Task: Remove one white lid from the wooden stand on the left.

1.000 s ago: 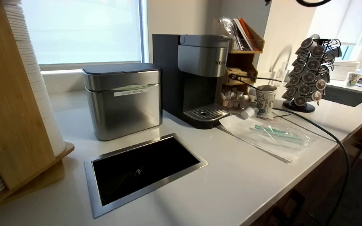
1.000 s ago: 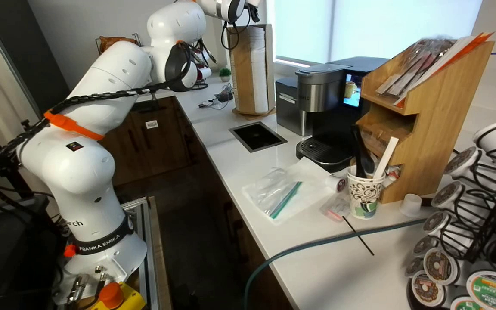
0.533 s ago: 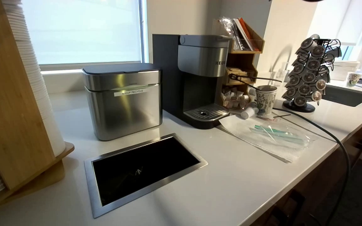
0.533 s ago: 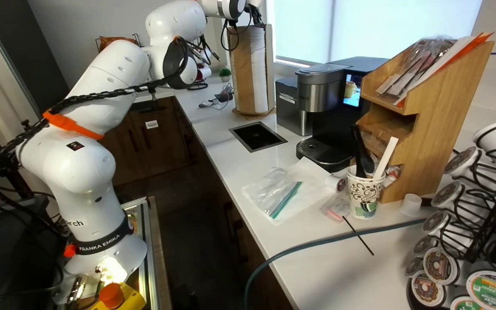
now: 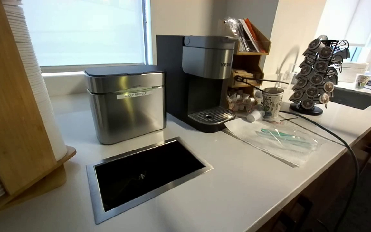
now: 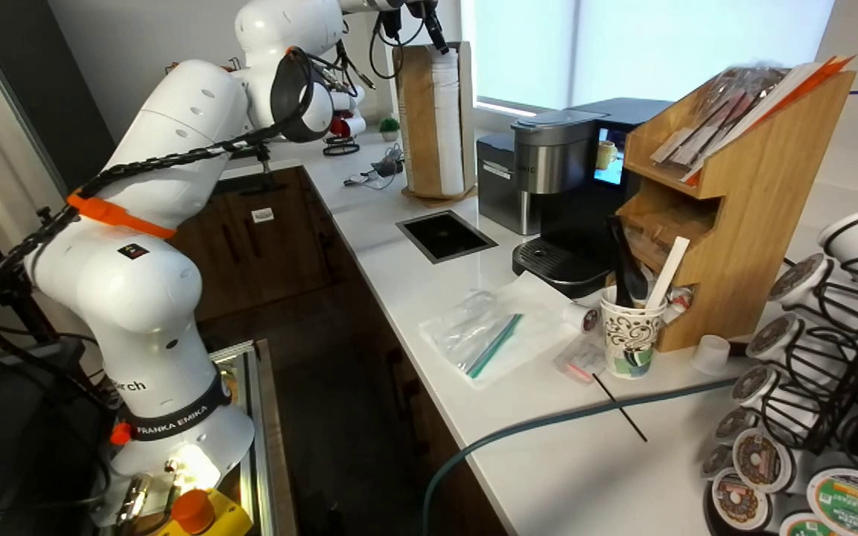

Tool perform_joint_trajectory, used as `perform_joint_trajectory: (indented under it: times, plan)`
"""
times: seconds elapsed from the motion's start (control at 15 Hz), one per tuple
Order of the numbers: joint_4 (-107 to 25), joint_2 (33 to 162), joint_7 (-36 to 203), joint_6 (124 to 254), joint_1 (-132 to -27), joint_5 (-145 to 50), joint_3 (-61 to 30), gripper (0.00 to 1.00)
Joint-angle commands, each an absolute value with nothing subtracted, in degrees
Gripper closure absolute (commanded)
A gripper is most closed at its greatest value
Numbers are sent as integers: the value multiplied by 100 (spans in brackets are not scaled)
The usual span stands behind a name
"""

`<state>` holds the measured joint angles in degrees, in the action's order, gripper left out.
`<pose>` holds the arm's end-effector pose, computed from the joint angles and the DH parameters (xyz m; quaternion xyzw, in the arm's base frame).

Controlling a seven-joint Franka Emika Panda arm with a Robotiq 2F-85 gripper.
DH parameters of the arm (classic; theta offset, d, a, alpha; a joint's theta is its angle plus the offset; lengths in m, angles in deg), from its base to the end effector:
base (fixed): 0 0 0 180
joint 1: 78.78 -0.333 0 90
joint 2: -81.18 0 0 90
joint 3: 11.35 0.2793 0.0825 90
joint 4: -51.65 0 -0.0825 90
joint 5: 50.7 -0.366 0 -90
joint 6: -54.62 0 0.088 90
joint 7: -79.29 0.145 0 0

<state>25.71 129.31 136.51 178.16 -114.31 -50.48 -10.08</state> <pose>0.6145 0.4467 0.6105 -0.8927 0.1674 -0.2824 0.3089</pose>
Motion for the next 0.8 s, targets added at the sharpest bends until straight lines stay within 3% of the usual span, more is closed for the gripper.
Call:
perform_joint_trajectory:
  times: [0.0,0.47,0.53,0.6,0.73]
  plan:
    - [2546,12914,13638,17820,-11410,-5016,-961,1]
    - [2584,13097,13803,18421,-11421,-5099,-852,0]
    - [2564,13099,13854,18413,-11416,-5111,-850,6]
    - [2576,13120,13881,18437,-11415,-5115,-845,19]
    - [2577,13134,13955,18420,-11413,-5110,-852,17]
